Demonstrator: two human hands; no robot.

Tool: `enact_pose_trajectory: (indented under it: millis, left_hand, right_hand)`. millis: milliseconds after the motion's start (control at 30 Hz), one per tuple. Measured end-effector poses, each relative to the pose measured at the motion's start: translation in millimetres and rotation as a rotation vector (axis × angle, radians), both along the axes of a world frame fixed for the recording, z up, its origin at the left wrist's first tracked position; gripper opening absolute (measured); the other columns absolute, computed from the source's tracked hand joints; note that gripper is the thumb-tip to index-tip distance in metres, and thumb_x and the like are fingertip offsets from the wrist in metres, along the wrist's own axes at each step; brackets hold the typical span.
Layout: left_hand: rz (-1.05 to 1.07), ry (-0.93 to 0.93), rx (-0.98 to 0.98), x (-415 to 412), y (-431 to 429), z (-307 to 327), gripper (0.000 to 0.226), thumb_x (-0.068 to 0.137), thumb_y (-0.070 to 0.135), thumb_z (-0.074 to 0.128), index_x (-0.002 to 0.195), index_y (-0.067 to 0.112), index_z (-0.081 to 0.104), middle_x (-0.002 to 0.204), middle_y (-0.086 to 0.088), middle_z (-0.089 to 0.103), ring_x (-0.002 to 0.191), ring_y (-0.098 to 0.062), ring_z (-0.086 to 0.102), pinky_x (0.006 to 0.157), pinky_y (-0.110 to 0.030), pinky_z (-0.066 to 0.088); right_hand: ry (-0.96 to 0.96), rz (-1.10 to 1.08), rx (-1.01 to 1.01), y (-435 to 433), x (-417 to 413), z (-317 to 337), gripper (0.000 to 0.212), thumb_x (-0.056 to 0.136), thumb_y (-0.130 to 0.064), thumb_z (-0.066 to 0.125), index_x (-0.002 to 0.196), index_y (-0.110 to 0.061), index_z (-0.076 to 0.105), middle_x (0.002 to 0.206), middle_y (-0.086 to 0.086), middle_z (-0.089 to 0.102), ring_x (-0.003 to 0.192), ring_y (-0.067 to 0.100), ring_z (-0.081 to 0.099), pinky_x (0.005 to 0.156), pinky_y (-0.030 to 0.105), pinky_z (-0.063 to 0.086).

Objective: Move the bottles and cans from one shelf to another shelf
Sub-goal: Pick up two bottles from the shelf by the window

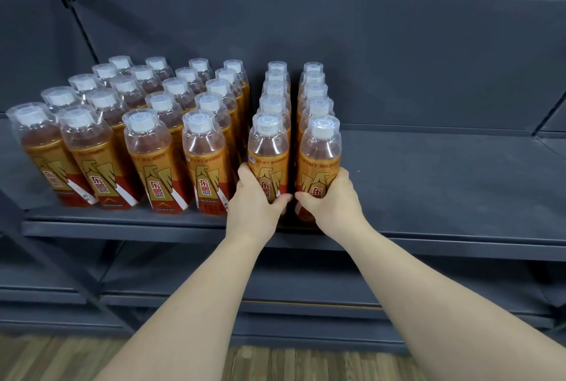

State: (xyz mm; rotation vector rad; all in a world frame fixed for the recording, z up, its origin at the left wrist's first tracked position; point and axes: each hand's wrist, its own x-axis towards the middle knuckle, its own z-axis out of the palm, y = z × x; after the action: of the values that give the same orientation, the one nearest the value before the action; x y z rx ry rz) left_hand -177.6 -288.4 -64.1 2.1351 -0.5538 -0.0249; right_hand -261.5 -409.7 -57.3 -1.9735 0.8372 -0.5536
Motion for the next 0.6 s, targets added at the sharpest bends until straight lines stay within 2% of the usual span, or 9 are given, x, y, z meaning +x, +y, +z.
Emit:
enact_pose_trajectory:
  millis: [133, 233, 433, 600]
  left_hand:
    - [-0.006, 0.011, 0.001, -0.4, -0.7, 0.3, 0.087, 0.081, 0.035, 0.081, 0.144, 0.016, 0.023, 0.138, -0.008, 0.049, 0.124, -0.029, 0.054, 0.101, -0.044, 0.048]
    - [-0.024, 0.009, 0.022, -1.0, 0.7, -0.2, 0.091, 0.081, 0.031, 0.081, 0.146, 0.017, 0.018, 0.139, -0.009, 0.047, 0.126, -0.031, 0.052, 0.104, -0.049, 0.048]
    - [-0.004, -0.02, 0.035, -2.4, -0.1, -1.6, 0.09, 0.082, 0.029, 0.08, 0.146, 0.015, 0.019, 0.138, -0.011, 0.048, 0.124, -0.032, 0.054, 0.1, -0.046, 0.051]
    - [0.022, -0.061, 0.057, -5.2, -2.2, -4.9, 0.091, 0.083, 0.032, 0.08, 0.147, 0.013, 0.018, 0.138, -0.012, 0.049, 0.123, -0.034, 0.056, 0.098, -0.049, 0.053]
  right_hand:
    - [0.001, 0.002, -0.008, -1.2, 2.0, -1.5, 0.072, 0.081, -0.034, 0.082, 0.135, -0.017, 0.036, 0.126, 0.002, 0.054, 0.111, 0.021, 0.058, 0.09, 0.035, 0.054]
    - [-0.007, 0.005, -0.007, -1.0, 2.2, -2.8, 0.072, 0.08, -0.034, 0.082, 0.134, -0.018, 0.037, 0.125, 0.001, 0.054, 0.111, 0.02, 0.058, 0.091, 0.034, 0.054]
    - [-0.016, 0.006, -0.011, -0.3, 1.6, -4.6, 0.073, 0.081, -0.035, 0.081, 0.136, -0.019, 0.036, 0.127, 0.001, 0.053, 0.113, 0.02, 0.057, 0.093, 0.036, 0.054]
    - [-0.025, 0.0, -0.016, -0.2, 0.6, -6.6, 0.072, 0.082, -0.036, 0.081, 0.136, -0.02, 0.036, 0.127, -0.001, 0.052, 0.112, 0.017, 0.057, 0.09, 0.032, 0.054]
